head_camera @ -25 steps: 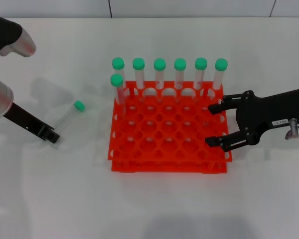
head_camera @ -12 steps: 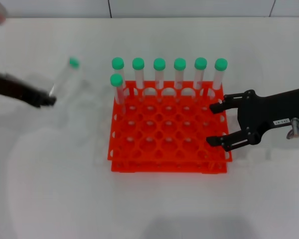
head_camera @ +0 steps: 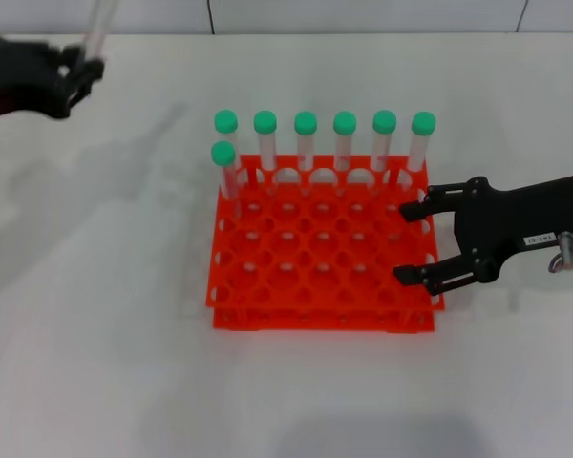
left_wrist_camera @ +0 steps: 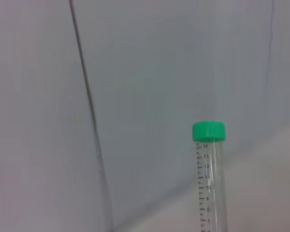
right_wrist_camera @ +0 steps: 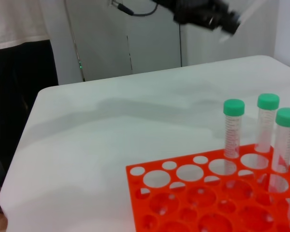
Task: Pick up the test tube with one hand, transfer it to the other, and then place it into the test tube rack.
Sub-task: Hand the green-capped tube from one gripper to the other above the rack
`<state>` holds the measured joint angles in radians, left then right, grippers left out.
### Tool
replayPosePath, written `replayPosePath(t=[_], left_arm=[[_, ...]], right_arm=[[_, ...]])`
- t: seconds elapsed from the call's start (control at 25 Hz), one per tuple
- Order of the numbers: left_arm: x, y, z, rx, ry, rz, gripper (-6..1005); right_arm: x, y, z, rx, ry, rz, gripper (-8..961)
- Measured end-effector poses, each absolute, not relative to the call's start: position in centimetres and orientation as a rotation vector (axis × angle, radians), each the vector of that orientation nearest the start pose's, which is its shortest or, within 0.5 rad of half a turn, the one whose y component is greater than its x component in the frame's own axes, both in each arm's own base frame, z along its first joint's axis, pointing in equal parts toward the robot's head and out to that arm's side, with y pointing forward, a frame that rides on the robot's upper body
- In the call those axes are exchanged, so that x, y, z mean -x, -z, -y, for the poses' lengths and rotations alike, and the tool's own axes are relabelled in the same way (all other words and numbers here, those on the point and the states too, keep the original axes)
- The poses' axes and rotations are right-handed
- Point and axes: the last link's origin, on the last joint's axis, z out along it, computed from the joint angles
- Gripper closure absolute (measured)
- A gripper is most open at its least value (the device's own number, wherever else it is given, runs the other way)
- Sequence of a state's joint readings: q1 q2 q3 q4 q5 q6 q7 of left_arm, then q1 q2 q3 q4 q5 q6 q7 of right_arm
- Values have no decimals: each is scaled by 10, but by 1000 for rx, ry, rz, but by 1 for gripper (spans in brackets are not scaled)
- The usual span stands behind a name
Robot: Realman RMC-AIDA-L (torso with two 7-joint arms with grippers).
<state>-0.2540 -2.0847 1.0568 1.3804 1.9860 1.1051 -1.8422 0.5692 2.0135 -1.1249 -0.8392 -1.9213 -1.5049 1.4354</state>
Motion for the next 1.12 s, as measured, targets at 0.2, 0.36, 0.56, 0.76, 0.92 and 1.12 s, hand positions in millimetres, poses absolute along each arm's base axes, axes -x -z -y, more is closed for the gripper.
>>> replayPosePath(t=[0.2,0.36,0.56,0.76,0.92,1.12], left_arm=[[242,-81,-352,2257,698,452,794],[242,-76,-356,2347,899,416,793],[233,-68,-366,2555,942,378,791],[222,-56,-371,2714,832,342,789],[217,-43,-377,2811,713,366,788],[213,-24,-378,2879,637,334,787]], right_arm=[[-216,7,-346,2989,-392,-210,151],[-215,7,-345,2991,-400,-207,152],[-211,7,-346,2987,-426,-204,153],[-210,6,-347,2984,-438,-200,154],[-208,6,-349,2979,-437,-192,155],[-203,6,-352,2974,-451,-176,156]])
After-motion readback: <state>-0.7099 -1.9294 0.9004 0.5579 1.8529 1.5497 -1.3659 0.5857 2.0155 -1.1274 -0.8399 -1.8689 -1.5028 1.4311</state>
